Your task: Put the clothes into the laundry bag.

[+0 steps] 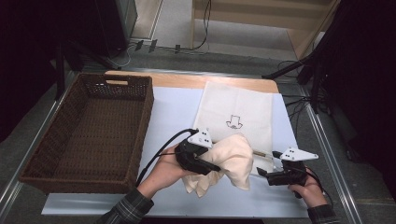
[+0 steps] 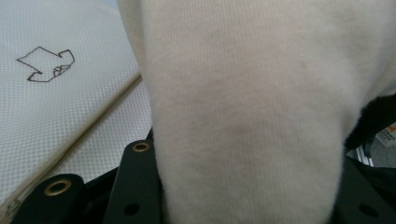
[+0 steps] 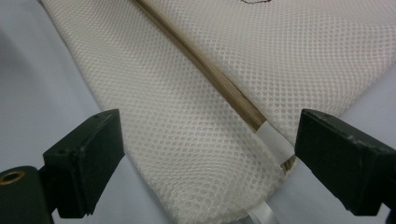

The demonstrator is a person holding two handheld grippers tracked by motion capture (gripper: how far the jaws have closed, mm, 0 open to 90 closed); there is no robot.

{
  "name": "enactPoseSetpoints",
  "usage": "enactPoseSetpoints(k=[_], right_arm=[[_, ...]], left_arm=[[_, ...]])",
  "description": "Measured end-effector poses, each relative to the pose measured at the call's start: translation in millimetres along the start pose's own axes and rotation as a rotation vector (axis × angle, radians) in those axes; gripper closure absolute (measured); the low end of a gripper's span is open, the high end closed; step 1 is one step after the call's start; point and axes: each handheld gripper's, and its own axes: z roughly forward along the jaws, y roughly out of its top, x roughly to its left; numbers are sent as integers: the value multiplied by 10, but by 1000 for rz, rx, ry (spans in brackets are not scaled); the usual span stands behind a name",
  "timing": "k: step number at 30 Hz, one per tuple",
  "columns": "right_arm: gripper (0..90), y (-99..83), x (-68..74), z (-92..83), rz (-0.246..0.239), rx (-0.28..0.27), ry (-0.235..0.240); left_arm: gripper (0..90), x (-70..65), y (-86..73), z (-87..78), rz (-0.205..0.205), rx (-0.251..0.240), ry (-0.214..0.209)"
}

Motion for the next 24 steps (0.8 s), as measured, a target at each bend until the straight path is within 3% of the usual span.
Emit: enactPoseSetpoints(k=[3,7,9,12,16,20,24], right_arm=[[85,0,-2,-2,2,-1,0],[85,-1,-2,3,1,0,1],[85,-2,-2,4,-1,1,1],[85,-1,-2,2,1,-1,0],[85,-1,-3,-4,0,-2,1],[85,-2,-2,-7,-2,-2,1],[85,-1,-3,-15,-1,3,14]], left_arm=[[576,1,-40,92,11,16,-4],[576,-2,-93,218,56,59,13],[576,5,-141,291,39,61,-1],[576,5,-206,392,59,106,26],[575,56,-299,479,27,143,40],[573,97,-385,534,2,142,43],[566,117,-410,566,10,148,35]])
